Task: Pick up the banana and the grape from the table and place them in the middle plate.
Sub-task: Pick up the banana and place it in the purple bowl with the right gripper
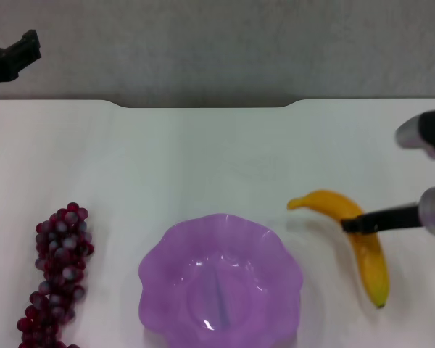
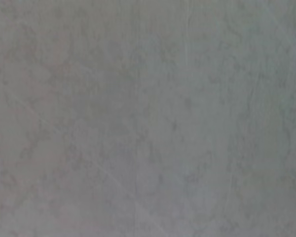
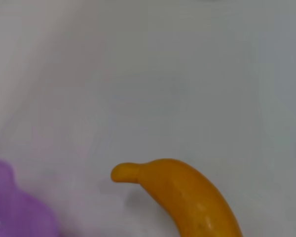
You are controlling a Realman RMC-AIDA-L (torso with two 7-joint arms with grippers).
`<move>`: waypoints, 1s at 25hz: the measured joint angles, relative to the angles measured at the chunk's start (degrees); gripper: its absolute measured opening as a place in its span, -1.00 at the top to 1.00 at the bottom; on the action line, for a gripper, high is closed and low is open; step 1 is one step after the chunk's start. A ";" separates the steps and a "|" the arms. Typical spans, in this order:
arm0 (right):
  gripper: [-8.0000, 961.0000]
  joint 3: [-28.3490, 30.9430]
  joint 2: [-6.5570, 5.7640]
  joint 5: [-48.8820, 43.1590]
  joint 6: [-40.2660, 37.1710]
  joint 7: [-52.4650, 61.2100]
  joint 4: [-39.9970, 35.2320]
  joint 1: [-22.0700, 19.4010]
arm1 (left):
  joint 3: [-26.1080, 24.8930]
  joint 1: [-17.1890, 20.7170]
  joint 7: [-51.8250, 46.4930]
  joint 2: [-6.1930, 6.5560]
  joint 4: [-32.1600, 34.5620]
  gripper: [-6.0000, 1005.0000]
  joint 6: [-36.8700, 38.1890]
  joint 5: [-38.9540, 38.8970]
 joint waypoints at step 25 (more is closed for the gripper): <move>-0.07 -7.88 0.53 -3.17 -10.54 0.22 -22.86 -1.97 | 0.47 -0.51 0.70 0.00 -0.27 -0.69 0.00 0.04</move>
